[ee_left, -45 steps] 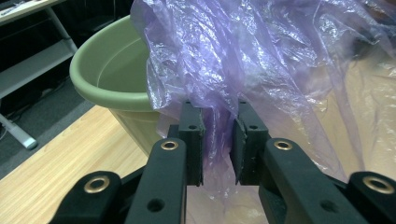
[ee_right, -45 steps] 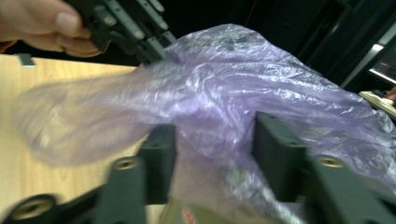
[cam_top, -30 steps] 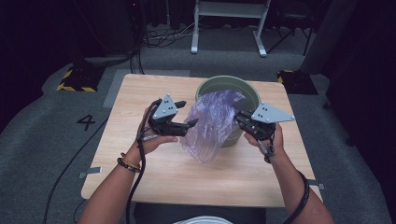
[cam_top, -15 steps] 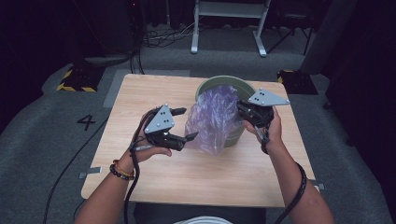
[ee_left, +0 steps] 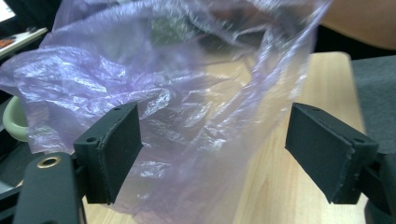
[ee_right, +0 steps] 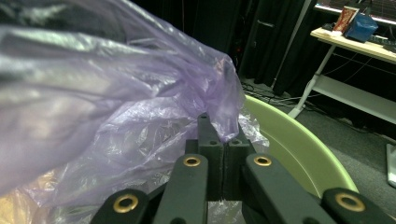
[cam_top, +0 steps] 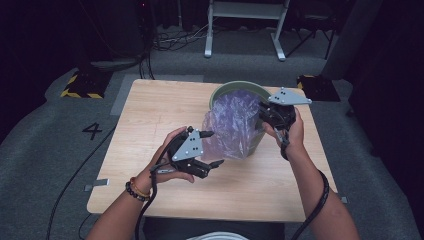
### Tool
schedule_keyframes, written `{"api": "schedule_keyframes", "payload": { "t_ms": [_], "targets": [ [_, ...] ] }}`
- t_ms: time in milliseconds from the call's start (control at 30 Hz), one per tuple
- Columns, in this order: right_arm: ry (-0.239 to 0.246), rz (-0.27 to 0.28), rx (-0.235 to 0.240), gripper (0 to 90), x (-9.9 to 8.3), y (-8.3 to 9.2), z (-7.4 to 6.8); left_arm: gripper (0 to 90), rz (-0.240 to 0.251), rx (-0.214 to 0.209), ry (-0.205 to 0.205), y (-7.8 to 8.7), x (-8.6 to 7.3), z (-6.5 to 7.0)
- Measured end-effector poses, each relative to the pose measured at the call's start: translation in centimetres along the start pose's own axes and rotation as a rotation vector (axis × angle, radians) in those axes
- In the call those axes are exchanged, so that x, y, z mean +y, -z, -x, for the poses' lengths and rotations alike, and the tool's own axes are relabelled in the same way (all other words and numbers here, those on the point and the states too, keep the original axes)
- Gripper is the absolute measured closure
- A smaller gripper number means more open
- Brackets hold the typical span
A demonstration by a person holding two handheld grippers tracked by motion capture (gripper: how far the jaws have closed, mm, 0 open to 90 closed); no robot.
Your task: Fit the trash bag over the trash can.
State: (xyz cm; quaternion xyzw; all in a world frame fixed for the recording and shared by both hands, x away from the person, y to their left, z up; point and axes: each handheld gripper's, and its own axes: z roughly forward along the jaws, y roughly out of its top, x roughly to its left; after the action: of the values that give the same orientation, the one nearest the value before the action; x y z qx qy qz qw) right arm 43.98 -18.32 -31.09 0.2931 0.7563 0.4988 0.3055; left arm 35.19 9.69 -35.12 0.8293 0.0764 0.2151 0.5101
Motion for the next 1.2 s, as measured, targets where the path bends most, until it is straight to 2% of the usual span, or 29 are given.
{"api": "schedule_keyframes", "payload": {
  "t_ms": [133,200,300,433,467,500,533,567,633,700,800,867,967,1067,1200],
  "targets": [
    [0.001,-0.006,-0.001,88.6,0.0,0.0,0.1,19.2,-0.035,0.044,-0.02,-1.5,-0.1,-0.4],
    [-0.003,0.003,0.014,87.1,-0.1,0.0,0.2,30.9,-0.052,0.077,-0.052,-1.8,-0.2,-0.6],
    [-0.008,0.002,0.023,85.4,-0.3,0.2,0.5,47.3,-0.037,0.101,-0.056,-2.2,-0.5,-1.3],
    [-0.008,-0.003,0.015,82.0,-0.6,0.5,0.9,72.0,-0.032,0.106,-0.052,-2.3,-0.4,-2.4],
    [-0.006,-0.001,0.01,81.6,-0.6,0.6,1.0,77.0,-0.028,0.1,-0.056,-2.2,-0.3,-2.6],
    [0.0,0.005,0.003,80.5,-0.6,0.7,1.1,82.4,-0.019,0.117,-0.061,-2.1,-0.2,-2.7],
    [0.0,0.005,0.003,80.5,-0.6,0.7,1.1,85.2,-0.019,0.117,-0.061,-2.1,-0.2,-2.7],
    [0.015,0.017,-0.021,70.7,-0.7,0.9,1.1,88.1,0.013,0.121,-0.05,-1.8,0.1,-3.0],
    [0.027,0.027,-0.023,63.9,-0.8,1.1,1.1,89.3,0.051,0.12,-0.023,-1.6,0.5,-3.4],
    [0.042,0.011,-0.009,53.0,-0.9,1.1,1.1,89.4,0.081,0.122,0.013,-1.4,0.9,-3.8],
    [0.069,0.016,0.004,44.6,-1.2,1.5,0.6,89.6,0.101,0.127,0.051,-1.2,1.3,-4.6],
    [0.076,0.033,-0.013,42.3,-1.4,2.0,0.2,89.6,0.107,0.138,0.067,-1.2,1.5,-5.0],
    [0.073,0.054,-0.023,39.3,-1.7,2.9,-0.6,89.7,0.122,0.133,0.105,-1.1,1.5,-5.6],
    [0.095,0.066,0.012,41.0,-1.9,3.8,-1.7,89.6,0.138,0.12,0.129,-0.8,1.4,-6.1],
    [0.127,0.066,0.106,44.7,-2.1,4.1,-3.4,89.7,0.149,0.121,0.162,-0.6,1.2,-6.5]
  ]
}}
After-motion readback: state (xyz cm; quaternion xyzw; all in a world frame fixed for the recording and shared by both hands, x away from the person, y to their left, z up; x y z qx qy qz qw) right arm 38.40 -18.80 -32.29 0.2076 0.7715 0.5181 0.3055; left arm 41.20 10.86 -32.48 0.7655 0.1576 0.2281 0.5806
